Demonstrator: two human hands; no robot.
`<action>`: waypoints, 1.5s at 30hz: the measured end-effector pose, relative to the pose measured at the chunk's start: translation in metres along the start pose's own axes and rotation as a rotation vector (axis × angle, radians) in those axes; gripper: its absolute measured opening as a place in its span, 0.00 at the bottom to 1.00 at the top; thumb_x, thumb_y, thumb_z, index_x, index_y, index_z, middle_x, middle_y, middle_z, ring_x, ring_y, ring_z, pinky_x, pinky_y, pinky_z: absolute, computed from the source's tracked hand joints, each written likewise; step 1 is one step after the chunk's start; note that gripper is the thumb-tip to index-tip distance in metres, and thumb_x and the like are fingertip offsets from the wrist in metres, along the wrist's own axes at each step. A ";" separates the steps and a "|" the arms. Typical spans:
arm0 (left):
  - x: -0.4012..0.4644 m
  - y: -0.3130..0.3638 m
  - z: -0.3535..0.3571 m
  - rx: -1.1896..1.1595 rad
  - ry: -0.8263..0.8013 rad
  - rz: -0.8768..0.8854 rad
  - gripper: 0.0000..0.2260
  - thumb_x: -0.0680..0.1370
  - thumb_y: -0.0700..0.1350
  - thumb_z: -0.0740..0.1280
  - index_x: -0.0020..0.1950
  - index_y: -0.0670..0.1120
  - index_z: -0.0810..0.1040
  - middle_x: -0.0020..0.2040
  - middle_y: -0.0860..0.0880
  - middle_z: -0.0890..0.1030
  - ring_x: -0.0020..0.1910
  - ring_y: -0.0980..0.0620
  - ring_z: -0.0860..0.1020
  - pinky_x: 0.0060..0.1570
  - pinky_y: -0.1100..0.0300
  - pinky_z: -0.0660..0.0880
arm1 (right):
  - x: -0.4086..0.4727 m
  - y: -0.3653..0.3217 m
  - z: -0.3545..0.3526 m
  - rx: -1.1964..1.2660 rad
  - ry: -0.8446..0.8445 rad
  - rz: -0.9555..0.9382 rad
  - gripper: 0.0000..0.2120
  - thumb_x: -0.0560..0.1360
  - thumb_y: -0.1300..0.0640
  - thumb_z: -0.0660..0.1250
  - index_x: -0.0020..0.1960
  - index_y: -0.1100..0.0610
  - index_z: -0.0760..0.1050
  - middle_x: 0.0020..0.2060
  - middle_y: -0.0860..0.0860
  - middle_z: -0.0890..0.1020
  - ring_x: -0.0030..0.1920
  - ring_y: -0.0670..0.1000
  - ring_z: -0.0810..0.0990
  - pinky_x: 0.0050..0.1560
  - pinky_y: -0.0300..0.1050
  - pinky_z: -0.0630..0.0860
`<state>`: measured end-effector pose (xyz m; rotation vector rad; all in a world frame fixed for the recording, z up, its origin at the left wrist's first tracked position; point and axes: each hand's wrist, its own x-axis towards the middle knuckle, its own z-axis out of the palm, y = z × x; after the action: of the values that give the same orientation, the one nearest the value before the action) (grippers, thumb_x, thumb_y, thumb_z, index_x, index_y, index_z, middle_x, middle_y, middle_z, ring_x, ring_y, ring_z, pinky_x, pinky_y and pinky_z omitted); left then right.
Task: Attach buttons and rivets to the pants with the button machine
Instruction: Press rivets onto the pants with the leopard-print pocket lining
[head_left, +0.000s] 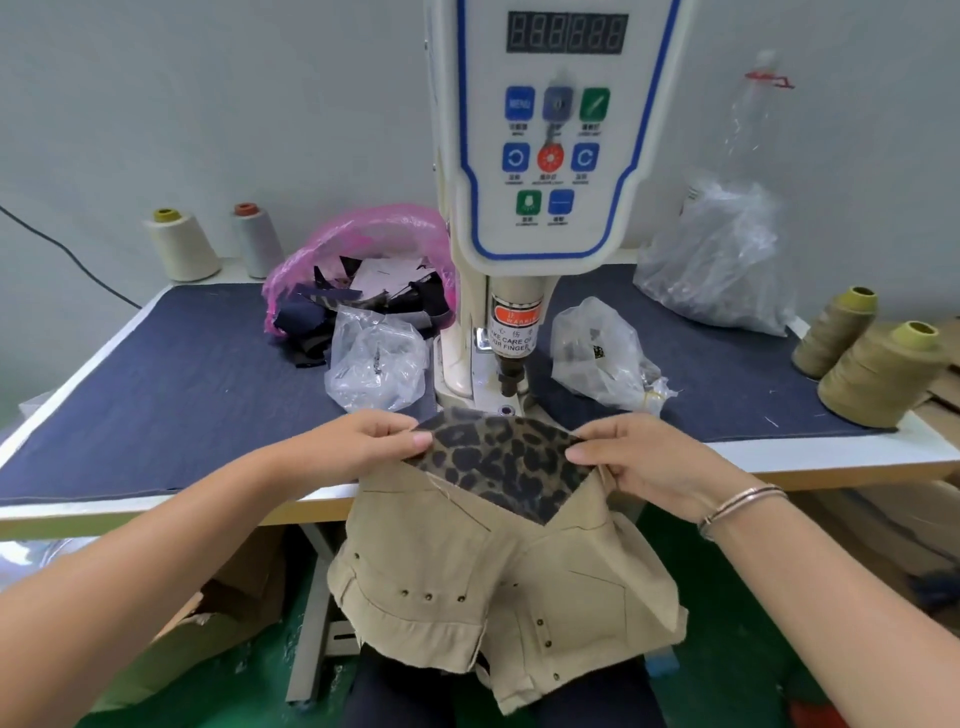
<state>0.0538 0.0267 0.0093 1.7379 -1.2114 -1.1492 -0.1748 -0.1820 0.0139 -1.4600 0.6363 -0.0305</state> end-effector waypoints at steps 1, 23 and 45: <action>0.000 -0.002 -0.003 -0.032 0.046 0.019 0.18 0.77 0.55 0.63 0.53 0.42 0.80 0.54 0.48 0.84 0.54 0.52 0.81 0.55 0.62 0.75 | 0.006 -0.005 0.001 0.039 -0.011 -0.021 0.05 0.74 0.64 0.68 0.48 0.60 0.83 0.43 0.55 0.85 0.42 0.48 0.82 0.42 0.38 0.79; 0.010 -0.046 -0.036 -0.386 0.342 -0.029 0.10 0.70 0.55 0.69 0.35 0.51 0.81 0.38 0.49 0.83 0.37 0.53 0.81 0.37 0.63 0.77 | 0.063 0.014 0.027 0.414 0.092 -0.259 0.09 0.74 0.69 0.63 0.43 0.56 0.72 0.34 0.52 0.75 0.37 0.49 0.72 0.44 0.44 0.69; 0.011 -0.051 -0.041 -0.391 0.283 -0.001 0.19 0.60 0.63 0.77 0.37 0.49 0.80 0.40 0.48 0.82 0.40 0.52 0.81 0.44 0.59 0.76 | 0.074 0.025 0.023 0.541 0.058 -0.366 0.07 0.68 0.63 0.68 0.39 0.55 0.70 0.31 0.47 0.78 0.32 0.43 0.77 0.35 0.36 0.76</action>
<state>0.1102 0.0341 -0.0251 1.5364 -0.7577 -1.0184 -0.1122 -0.1870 -0.0382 -1.0315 0.3590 -0.4951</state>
